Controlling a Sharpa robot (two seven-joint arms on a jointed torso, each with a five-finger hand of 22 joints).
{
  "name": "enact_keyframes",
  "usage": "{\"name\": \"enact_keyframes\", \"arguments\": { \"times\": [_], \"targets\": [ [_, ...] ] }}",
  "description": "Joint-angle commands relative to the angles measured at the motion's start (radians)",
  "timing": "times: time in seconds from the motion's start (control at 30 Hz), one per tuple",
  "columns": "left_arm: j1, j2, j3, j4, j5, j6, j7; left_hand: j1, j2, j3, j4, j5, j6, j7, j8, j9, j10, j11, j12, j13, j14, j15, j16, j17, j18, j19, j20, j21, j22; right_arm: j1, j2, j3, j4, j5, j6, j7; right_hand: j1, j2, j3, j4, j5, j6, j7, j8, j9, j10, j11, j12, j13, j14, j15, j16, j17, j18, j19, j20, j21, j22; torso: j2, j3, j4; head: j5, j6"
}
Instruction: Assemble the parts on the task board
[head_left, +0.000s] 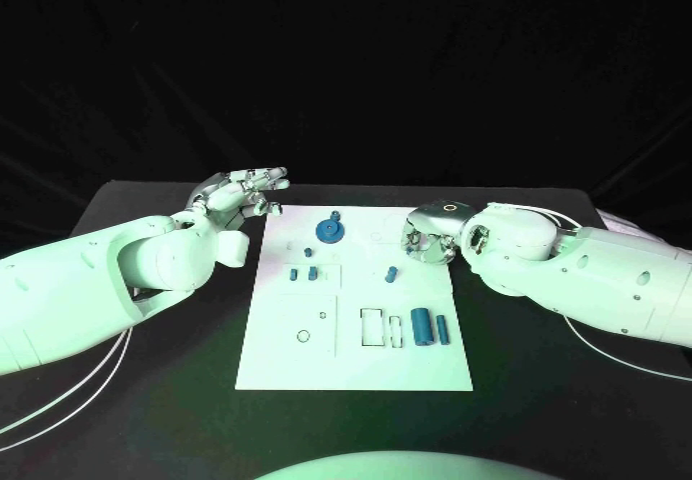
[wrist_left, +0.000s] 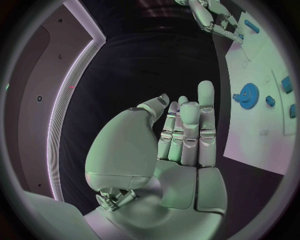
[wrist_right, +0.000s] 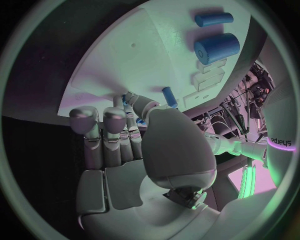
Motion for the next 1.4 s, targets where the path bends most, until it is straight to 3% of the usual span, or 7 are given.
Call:
{"name": "enact_keyframes", "arguments": {
  "times": [0.03, 0.23, 0.53, 0.67, 1.0, 1.17, 1.4],
  "targets": [
    [0.0, -0.001, 0.001, 0.004, 0.007, 0.023, 0.008, 0.008, 0.007, -0.004, -0.006, -0.001, -0.007, -0.002, 0.006, -0.001, -0.008, 0.001, 0.005, 0.002, -0.01, 0.0, -0.005, -0.002, 0.012, -0.007, 0.003, -0.006, -0.002, -0.01, 0.006, -0.005, 0.001, -0.001, 0.023, 0.002, 0.0, 0.012, 0.004, -0.001, -0.006, 0.011, -0.002, 0.009, 0.005, 0.011, -0.002, 0.004, -0.003, 0.021, -0.004, 0.007, 0.004, 0.002, 0.008, 0.001, 0.009, 0.006, 0.0, -0.0005, -0.0006, -0.001, -0.003],
    [0.0, 0.0, 0.001, 0.002, 0.007, 0.025, 0.005, 0.01, 0.008, -0.004, -0.007, -0.001, -0.007, -0.002, 0.006, -0.001, -0.009, 0.001, 0.006, 0.002, -0.011, 0.0, -0.007, -0.005, 0.012, -0.007, 0.003, -0.008, -0.003, -0.012, 0.01, -0.005, -0.002, -0.01, 0.001, -0.013, 0.004, 0.025, 0.012, -0.009, -0.032, 0.023, -0.006, 0.013, 0.01, 0.032, -0.007, 0.001, -0.012, 0.025, -0.009, 0.023, 0.017, 0.0, 0.019, -0.003, 0.022, 0.025, -0.001, -0.001, -0.0003, -0.002, -0.004],
    [0.0, 0.001, 0.001, -0.002, 0.006, 0.027, -0.002, 0.013, 0.008, -0.005, -0.01, -0.001, -0.008, -0.001, 0.007, -0.001, -0.011, 0.001, 0.008, 0.002, -0.014, 0.0, -0.01, -0.011, 0.012, -0.007, 0.003, -0.01, -0.005, -0.014, -0.008, -0.003, 0.028, 0.001, -0.11, -0.028, 0.005, 0.028, 0.02, -0.014, -0.04, 0.026, -0.004, 0.013, 0.013, 0.039, -0.006, -0.003, -0.018, 0.027, -0.01, 0.032, 0.025, -0.002, 0.024, -0.004, 0.029, 0.036, -0.002, 0.0006, -0.0002, -0.006, -0.003],
    [0.0, 0.001, 0.001, -0.004, 0.006, 0.026, -0.005, 0.02, 0.011, -0.004, -0.016, 0.0, -0.011, 0.0, 0.007, -0.001, -0.015, 0.002, 0.011, 0.001, -0.016, 0.0, -0.013, -0.017, 0.012, -0.007, 0.003, -0.013, -0.007, -0.012, -0.028, 0.003, 0.055, 0.03, -0.137, -0.029, 0.002, 0.028, 0.021, -0.013, -0.042, 0.024, -0.003, 0.012, 0.013, 0.038, -0.004, -0.007, -0.021, 0.027, -0.009, 0.031, 0.024, -0.002, 0.024, -0.004, 0.03, 0.037, -0.004, -0.0007, -0.0006, -0.006, -0.003],
    [0.0, 0.004, 0.0, -0.016, 0.006, 0.031, -0.01, 0.021, 0.011, -0.004, -0.017, 0.0, -0.011, 0.0, 0.008, -0.001, -0.016, 0.002, 0.012, 0.001, -0.018, 0.0, -0.015, -0.02, 0.012, -0.007, 0.002, -0.014, -0.008, 0.001, -0.075, 0.016, 0.131, 0.096, -0.14, -0.036, -0.004, 0.031, 0.025, -0.011, -0.05, 0.025, -0.001, 0.011, 0.014, 0.04, -0.002, -0.012, -0.026, 0.026, -0.007, 0.034, 0.025, -0.003, 0.025, -0.004, 0.032, 0.038, -0.002, 0.0022, -0.0008, -0.007, 0.001],
    [0.0, 0.005, 0.0, -0.018, 0.006, 0.033, -0.011, 0.023, 0.011, -0.004, -0.018, 0.0, -0.012, 0.0, 0.008, -0.001, -0.017, 0.002, 0.013, 0.001, -0.02, 0.0, -0.017, -0.025, 0.011, -0.007, 0.003, -0.015, -0.009, 0.002, -0.08, 0.018, 0.178, 0.137, -0.139, -0.031, -0.005, 0.033, 0.027, -0.01, -0.052, 0.024, 0.001, 0.01, 0.014, 0.039, -0.001, -0.015, -0.028, 0.026, -0.007, 0.037, 0.028, -0.003, 0.025, -0.003, 0.033, 0.04, -0.002, -0.0004, -0.0003, -0.004, 0.001],
    [-0.002, 0.009, 0.0, -0.019, 0.006, 0.038, -0.013, 0.023, 0.011, -0.004, -0.018, 0.0, -0.012, 0.0, 0.008, -0.001, -0.017, 0.002, 0.013, 0.001, -0.02, 0.0, -0.017, -0.025, 0.011, -0.007, 0.003, -0.015, -0.009, -0.003, -0.04, 0.018, 0.236, 0.175, -0.139, -0.01, -0.006, 0.037, 0.033, -0.009, -0.051, 0.02, 0.003, 0.006, 0.015, 0.037, 0.001, -0.021, -0.033, 0.027, -0.005, 0.043, 0.034, -0.003, 0.026, -0.003, 0.035, 0.042, -0.001, -0.001, 0.0019, 0.02, -0.001]
  ]
}}
